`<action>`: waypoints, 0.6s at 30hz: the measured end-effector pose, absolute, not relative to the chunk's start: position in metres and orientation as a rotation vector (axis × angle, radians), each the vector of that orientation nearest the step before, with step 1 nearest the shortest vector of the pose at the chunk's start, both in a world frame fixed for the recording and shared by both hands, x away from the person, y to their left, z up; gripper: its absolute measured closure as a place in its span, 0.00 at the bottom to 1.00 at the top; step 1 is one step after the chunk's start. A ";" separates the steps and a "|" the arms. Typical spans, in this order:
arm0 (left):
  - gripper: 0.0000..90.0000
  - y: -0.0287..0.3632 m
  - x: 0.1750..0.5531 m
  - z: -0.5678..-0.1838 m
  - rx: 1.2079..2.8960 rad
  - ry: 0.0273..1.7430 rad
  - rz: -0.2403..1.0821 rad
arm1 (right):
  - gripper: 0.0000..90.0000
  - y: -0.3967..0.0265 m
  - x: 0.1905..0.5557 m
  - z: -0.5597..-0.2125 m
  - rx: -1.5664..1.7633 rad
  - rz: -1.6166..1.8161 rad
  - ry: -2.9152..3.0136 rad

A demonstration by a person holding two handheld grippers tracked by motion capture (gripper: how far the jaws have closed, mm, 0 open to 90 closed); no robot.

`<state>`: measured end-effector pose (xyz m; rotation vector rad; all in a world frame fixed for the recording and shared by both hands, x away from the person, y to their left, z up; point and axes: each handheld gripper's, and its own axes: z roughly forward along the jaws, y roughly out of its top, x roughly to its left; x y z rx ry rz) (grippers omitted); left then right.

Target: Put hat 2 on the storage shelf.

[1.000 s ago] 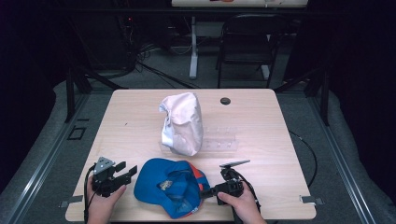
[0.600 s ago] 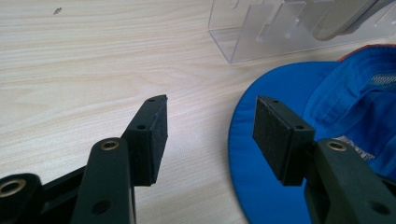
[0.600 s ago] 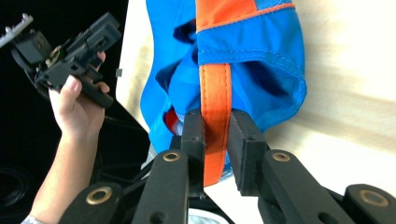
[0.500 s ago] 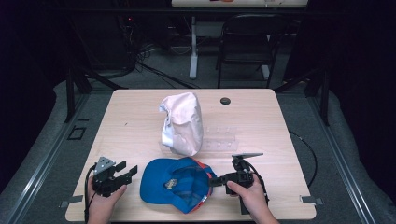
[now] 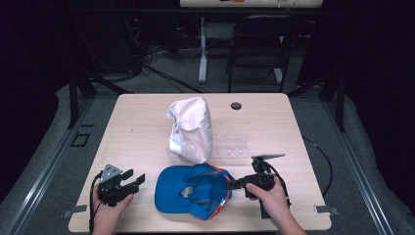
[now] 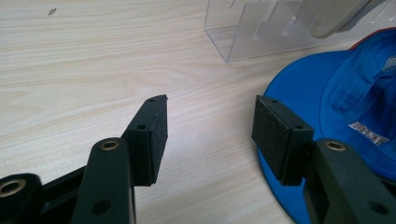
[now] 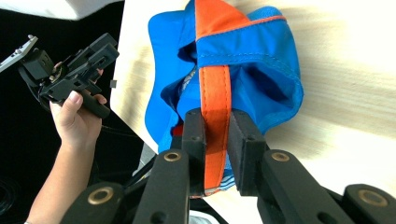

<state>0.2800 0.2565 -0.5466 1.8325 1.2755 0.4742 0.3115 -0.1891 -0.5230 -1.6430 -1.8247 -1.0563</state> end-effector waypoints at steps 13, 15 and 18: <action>0.51 0.256 0.280 -0.547 1.833 1.278 0.474 | 0.87 -0.205 0.320 -0.496 -1.686 -1.027 -1.879; 0.51 0.256 0.280 -0.547 1.831 1.277 0.473 | 0.87 -0.208 0.321 -0.492 -1.683 -1.006 -1.917; 0.51 0.256 0.280 -0.547 1.833 1.278 0.474 | 0.87 -0.210 0.322 -0.485 -1.712 -0.991 -1.926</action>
